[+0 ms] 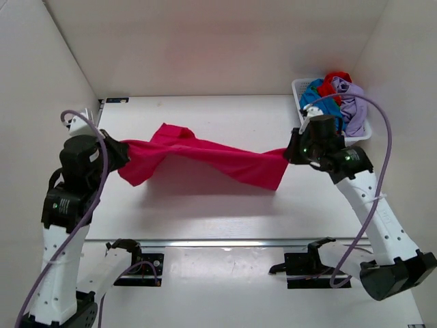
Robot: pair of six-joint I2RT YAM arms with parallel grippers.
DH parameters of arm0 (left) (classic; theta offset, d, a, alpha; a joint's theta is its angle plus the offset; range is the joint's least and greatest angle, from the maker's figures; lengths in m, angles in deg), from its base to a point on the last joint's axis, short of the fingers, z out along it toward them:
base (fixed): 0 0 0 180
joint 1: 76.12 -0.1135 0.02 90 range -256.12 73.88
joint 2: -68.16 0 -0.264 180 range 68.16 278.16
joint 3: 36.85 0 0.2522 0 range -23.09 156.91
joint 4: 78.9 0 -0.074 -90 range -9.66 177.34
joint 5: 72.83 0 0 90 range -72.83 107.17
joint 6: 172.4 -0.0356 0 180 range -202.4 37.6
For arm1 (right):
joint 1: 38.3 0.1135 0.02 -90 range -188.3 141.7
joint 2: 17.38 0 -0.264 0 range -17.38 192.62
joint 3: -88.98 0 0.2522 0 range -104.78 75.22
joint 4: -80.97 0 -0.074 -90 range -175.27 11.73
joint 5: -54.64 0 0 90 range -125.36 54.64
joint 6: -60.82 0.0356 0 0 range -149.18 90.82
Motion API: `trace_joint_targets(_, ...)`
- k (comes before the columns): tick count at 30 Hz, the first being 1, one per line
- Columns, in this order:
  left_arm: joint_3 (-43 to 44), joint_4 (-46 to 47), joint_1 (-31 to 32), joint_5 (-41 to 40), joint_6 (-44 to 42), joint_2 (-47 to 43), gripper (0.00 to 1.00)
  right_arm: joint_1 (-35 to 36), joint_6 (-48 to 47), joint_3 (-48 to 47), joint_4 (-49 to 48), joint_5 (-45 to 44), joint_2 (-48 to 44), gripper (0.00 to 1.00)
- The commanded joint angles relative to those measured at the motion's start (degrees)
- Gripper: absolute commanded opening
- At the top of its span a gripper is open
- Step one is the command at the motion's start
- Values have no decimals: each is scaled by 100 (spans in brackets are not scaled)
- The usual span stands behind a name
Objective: Fold and stack the t-shirts
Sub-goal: Flatten out the tshirt
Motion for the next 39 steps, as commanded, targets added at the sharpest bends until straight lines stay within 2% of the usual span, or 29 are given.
trace_joint_targets(1, -158, -27, -238, 189, -230, 717, 0, -418, -491, -360, 73, 514, 610, 0)
trace_joint_targets(4, -71, 659, -476, 401, -405, 1506, 0, -752, -791, -984, -534, 820, 1691, 0)
trace_joint_targets(7, 805, 1081, -493, 340, -694, 3120, 0, -929, -1046, -2309, -755, 866, 3150, 0)
trace_joint_targets(8, 1044, 1117, -528, 366, -722, 3404, 0, -955, -1107, -3061, -720, 813, 3796, 0)
trace_joint_targets(9, 1629, 1161, -650, 427, -818, 4007, 0, -998, -1134, -4060, -563, 743, 4482, 0)
trace_joint_targets(10, 2270, 1248, -721, 436, -880, 4492, 0, -999, -1230, -4636, -405, 725, 4845, 0)
trace_joint_targets(11, 2694, 1066, -835, 532, -976, 4775, 0, -1025, -1292, -6025, -21, 586, 5606, 0)
trace_joint_targets(12, 3899, 960, -880, 551, -986, 5352, 0, -1077, -1336, -7562, 340, 549, 6353, 0)
trace_joint_targets(13, 5425, 515, -924, 542, -1107, 6045, 0, -1278, -1119, -7316, -161, 984, 6117, 0)
trace_joint_targets(14, 6328, 302, -1037, 464, -1100, 6331, 0, -1341, -1039, -7166, -540, 1041, 5827, 0)
trace_joint_targets(15, 5919, 761, -1465, 1150, -778, 6055, 0, -1368, -1055, -7208, -570, 824, 5703, 0)
trace_joint_targets(16, 5663, 1183, -1547, 1296, -696, 5791, 0, -1281, -1386, -7469, -545, 413, 5475, 0)
trace_joint_targets(17, 5991, 1101, -1548, 1202, -791, 5693, 0, -1271, -1485, -7472, -605, 278, 5334, 0)
trace_joint_targets(19, 5942, 1213, -1504, 876, -915, 5317, 0, -1525, -1364, -6659, -1139, 670, 4536, 0)
trace_joint_targets(22, 5907, 1144, -1303, 631, -915, 4964, 0, -1631, -1494, -5893, -1213, 602, 3997, 0)
trace_joint_targets(24, 5582, 908, -952, 341, -1055, 4866, 0, -1606, -1539, -5445, -1055, 733, 3874, 0)
trace_joint_targets(26, 4865, 679, -933, 287, -1013, 4691, 0, -1317, -1696, -4105, -1280, 437, 3507, 0)
trace_joint_targets(28, 3549, 582, -977, 331, -794, 4210, 0, -1044, -1680, -2435, -2017, 443, 2901, 0)
trace_joint_targets(31, 2078, 441, -1100, 489, -512, 3716, 0, -1043, -1521, -1269, -2293, 602, 2564, 0)
trace_joint_targets(32, 621, 771, -1039, 594, -389, 3105, 0, -895, -1452, -701, -2389, 480, 2390, 0)
trace_joint_targets(33, 128, 949, -969, 873, -266, 2864, 0, -850, -1373, -121, -2520, 409, 2214, 0)
trace_joint_targets(34, -773, 1229, -881, 1006, -4, 2375, 0, -754, -1233, 363, -2522, 417, 2029, 0)
trace_joint_targets(36, -1734, 1398, -505, 1166, 445, 1855, 0, -683, -934, 1066, -2539, 426, 1766, 0)
trace_joint_targets(38, -2676, 1390, -31, 712, 683, 1283, 0, -586, -635, 1954, -2539, 391, 1353, 0)
trace_joint_targets(39, -2881, 1416, 77, 483, 754, 1123, 0, -490, -529, 2115, -2557, 286, 1246, 0)
